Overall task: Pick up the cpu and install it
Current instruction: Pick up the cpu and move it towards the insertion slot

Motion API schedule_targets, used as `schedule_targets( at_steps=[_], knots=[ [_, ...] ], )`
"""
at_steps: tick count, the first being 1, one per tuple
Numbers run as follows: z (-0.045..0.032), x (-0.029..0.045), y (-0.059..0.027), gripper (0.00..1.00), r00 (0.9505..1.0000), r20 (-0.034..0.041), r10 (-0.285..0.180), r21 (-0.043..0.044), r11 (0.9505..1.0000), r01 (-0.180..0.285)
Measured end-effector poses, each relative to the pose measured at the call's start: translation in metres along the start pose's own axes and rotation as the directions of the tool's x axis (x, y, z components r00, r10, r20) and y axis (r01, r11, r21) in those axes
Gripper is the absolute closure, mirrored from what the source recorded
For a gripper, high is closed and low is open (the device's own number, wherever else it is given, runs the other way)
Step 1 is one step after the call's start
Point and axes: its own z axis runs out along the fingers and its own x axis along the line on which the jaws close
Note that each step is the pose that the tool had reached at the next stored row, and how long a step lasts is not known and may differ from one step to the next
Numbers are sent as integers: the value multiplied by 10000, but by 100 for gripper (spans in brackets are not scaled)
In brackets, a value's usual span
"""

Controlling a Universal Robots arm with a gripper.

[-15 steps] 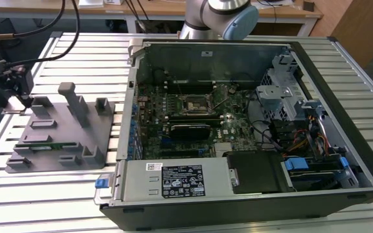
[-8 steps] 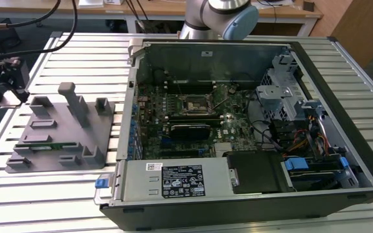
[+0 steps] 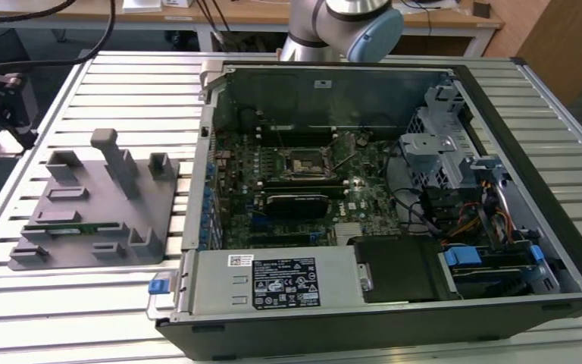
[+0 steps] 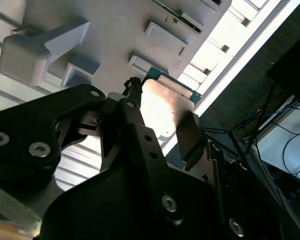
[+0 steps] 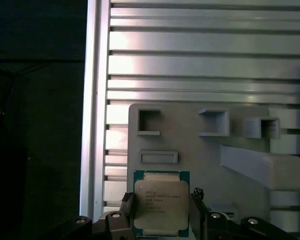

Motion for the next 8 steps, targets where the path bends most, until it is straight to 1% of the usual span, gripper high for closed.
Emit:
schedule_targets(
  at_steps=[4, 8],
  knots=[
    [-92, 2, 10, 47, 10000, 0, 2, 0, 10000, -2],
    [-228, 3, 28, 47, 10000, 0, 0, 0, 10000, 0]
  ],
)
